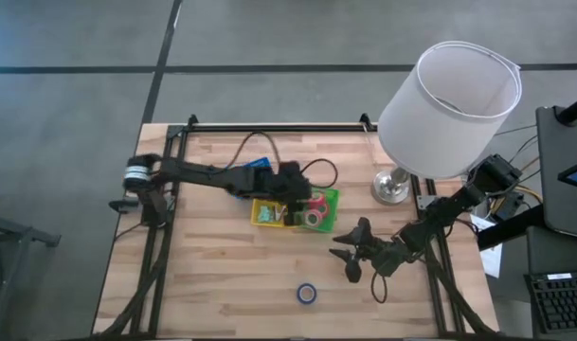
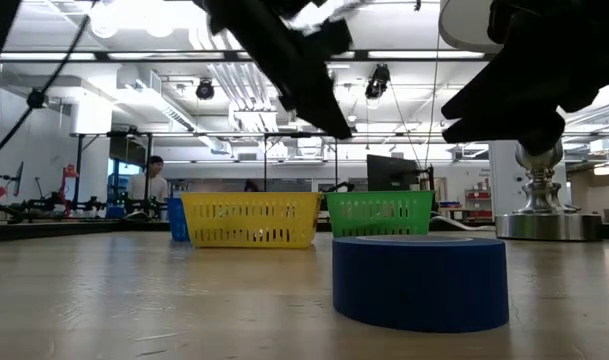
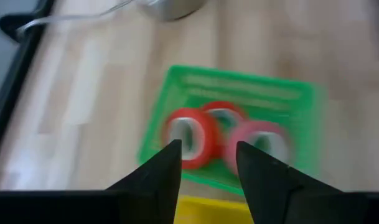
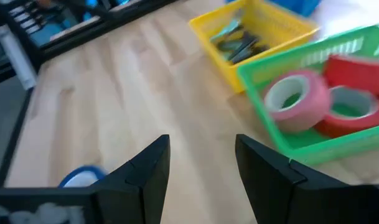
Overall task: Pick and place Stapler, Stapler remover, tape
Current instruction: Put the blue tape into the green bin
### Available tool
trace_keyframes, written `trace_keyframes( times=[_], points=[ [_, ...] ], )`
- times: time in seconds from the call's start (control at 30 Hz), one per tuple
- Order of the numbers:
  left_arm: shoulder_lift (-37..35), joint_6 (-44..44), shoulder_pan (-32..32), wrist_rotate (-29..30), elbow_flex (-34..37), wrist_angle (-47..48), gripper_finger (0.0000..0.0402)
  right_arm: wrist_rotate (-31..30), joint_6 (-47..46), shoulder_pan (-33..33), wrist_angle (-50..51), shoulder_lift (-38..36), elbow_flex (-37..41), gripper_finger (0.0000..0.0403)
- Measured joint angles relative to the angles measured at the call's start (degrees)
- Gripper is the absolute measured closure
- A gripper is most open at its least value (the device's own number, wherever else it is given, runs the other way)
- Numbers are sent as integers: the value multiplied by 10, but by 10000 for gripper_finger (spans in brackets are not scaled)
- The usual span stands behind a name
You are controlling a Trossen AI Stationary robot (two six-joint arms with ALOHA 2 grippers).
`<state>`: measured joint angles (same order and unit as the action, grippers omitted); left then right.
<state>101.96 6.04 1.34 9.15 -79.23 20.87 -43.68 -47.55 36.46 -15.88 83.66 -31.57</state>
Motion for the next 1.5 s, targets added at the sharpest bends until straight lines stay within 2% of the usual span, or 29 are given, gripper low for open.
trace_keyframes(
  times=[0.07,0.23,0.43,0.5,0.63,0.73,0.83,0.93,1.07,1.5],
  points=[
    [-34,-2,-16,-22,26,-5,246,24,0,-4,-3,0,-1,227],
    [-110,-14,-65,-26,111,-35,246,76,53,-6,-24,2,-38,227],
    [-189,-41,-109,-16,213,-82,246,149,144,-8,13,49,-150,227],
    [-212,-59,-117,-16,241,-95,245,172,146,-10,70,79,-201,227],
    [-249,-91,-128,3,286,-119,245,173,143,-12,241,148,-315,227],
    [-267,-104,-130,14,313,-139,245,179,105,-17,362,204,-394,227],
    [-278,-108,-130,15,329,-152,245,243,78,-27,468,252,-464,227],
    [-279,-109,-130,14,337,-166,245,303,70,-36,516,294,-512,227],
    [-279,-109,-130,14,337,-168,245,373,76,-50,517,333,-549,227],
    [-279,-108,-131,14,337,-166,245,386,76,-71,516,342,-551,227]
  ],
)
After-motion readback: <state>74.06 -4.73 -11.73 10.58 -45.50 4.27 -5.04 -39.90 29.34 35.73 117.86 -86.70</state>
